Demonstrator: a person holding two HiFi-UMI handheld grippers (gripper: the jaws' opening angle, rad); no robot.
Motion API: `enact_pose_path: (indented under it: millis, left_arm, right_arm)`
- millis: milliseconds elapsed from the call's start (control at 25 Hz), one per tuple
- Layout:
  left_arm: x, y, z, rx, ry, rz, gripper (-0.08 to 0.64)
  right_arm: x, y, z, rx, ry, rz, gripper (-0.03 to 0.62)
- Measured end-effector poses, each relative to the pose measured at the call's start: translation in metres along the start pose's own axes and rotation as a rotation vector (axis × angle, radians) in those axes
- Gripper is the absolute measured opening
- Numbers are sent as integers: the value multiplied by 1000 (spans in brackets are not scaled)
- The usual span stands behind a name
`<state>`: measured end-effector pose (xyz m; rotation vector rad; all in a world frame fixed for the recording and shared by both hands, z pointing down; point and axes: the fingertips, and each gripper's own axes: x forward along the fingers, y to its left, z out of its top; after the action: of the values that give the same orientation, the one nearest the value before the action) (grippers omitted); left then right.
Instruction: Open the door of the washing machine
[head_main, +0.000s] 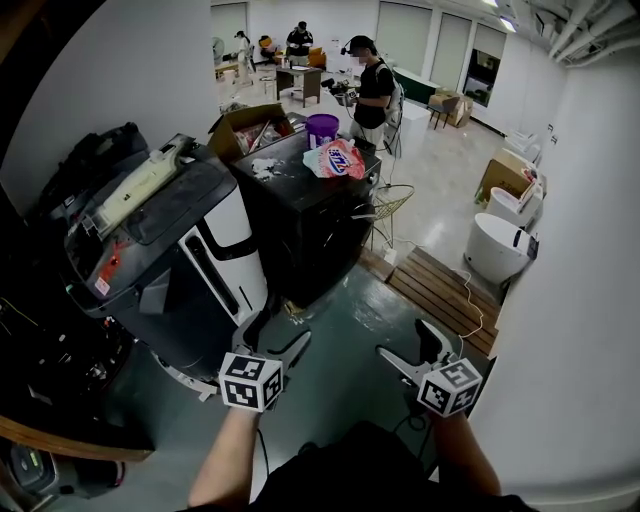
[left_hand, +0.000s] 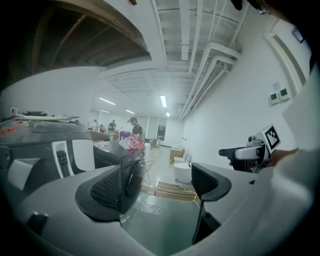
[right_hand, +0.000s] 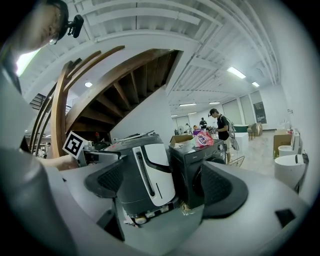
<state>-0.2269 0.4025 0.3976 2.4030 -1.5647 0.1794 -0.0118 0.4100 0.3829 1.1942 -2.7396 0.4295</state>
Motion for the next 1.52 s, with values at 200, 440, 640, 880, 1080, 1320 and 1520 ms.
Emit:
enact_pose_path:
  millis: [200, 440, 640, 880, 1080, 1320, 1520]
  left_arm:
    - [3, 7, -8, -19, 5, -2, 442]
    - [42, 15, -10, -41, 41, 3, 440]
    - [99, 17, 1, -44, 71, 9, 440]
    - [179, 16, 15, -23, 104, -12, 440]
    - [235, 7, 12, -16, 164, -42, 440]
    - [285, 0, 11, -18, 201, -48, 440]
    - [318, -4, 13, -34, 200, -67, 440]
  right_arm:
    - [10, 3, -8, 0, 34, 30, 486]
    - [35, -24, -10, 31, 43, 74, 485]
    - [60, -78, -7, 76, 39, 72, 485]
    - [89, -147, 7, 127, 15, 71, 485]
    - [98, -198, 3, 189, 17, 55, 485]
    - [103, -248, 7, 213, 31, 36, 485]
    - [108, -276, 15, 202, 50, 20, 485]
